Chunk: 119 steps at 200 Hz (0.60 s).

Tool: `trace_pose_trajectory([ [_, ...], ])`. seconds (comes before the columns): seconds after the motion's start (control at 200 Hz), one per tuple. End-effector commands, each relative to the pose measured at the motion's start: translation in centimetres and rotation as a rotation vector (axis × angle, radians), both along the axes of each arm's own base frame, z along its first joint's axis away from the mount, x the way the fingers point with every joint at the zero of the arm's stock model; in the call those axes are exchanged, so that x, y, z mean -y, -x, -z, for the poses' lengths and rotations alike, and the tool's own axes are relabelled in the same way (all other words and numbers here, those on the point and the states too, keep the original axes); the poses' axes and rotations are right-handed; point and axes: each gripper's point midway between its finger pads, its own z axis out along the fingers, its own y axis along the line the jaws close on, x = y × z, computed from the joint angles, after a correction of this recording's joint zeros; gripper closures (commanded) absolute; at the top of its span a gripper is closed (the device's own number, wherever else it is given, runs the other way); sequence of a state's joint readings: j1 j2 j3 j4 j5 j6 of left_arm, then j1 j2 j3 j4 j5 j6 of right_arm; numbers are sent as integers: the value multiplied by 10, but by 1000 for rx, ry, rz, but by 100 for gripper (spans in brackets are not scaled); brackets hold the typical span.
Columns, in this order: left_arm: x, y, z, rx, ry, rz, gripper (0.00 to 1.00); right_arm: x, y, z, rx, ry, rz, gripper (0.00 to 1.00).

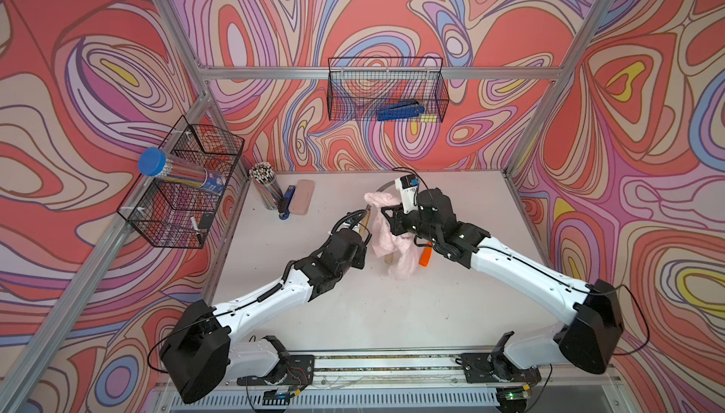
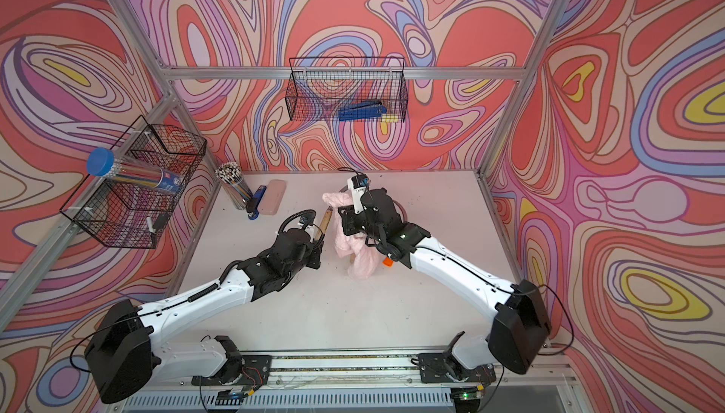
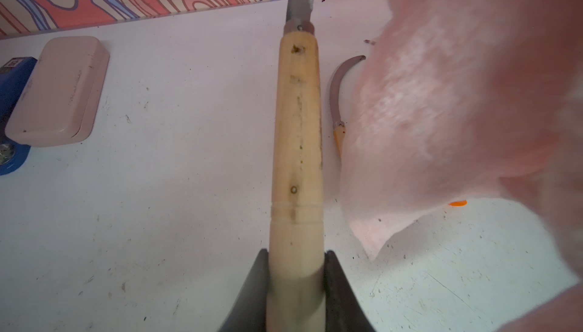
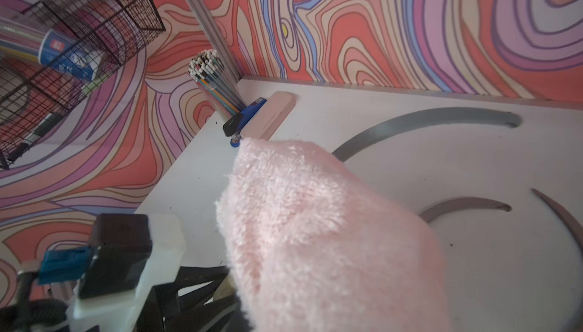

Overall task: Wipe small sickles with rags
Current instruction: Wipe the small sickle.

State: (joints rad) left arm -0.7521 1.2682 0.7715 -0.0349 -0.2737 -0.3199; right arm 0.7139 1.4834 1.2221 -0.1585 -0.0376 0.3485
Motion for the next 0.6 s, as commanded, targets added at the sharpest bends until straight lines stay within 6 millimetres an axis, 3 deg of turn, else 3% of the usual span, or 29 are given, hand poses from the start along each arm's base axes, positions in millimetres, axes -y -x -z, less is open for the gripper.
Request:
trace_pose_trajectory([
  [0.0,4,-3,-19,85,19,32,100,-23,-3,11,-48,-16,-81,100],
  [0.396,18,-2,-15,80,8,80,100,-69,-5,45,-131,-57,-262,100],
  [0.576,17,-1,-15,76,6,77,100,-62,-20,48,-165,-92,-248,100],
  [0.591,17,0,-16,77,9,79,100,-61,-25,61,-192,-84,-240,100],
])
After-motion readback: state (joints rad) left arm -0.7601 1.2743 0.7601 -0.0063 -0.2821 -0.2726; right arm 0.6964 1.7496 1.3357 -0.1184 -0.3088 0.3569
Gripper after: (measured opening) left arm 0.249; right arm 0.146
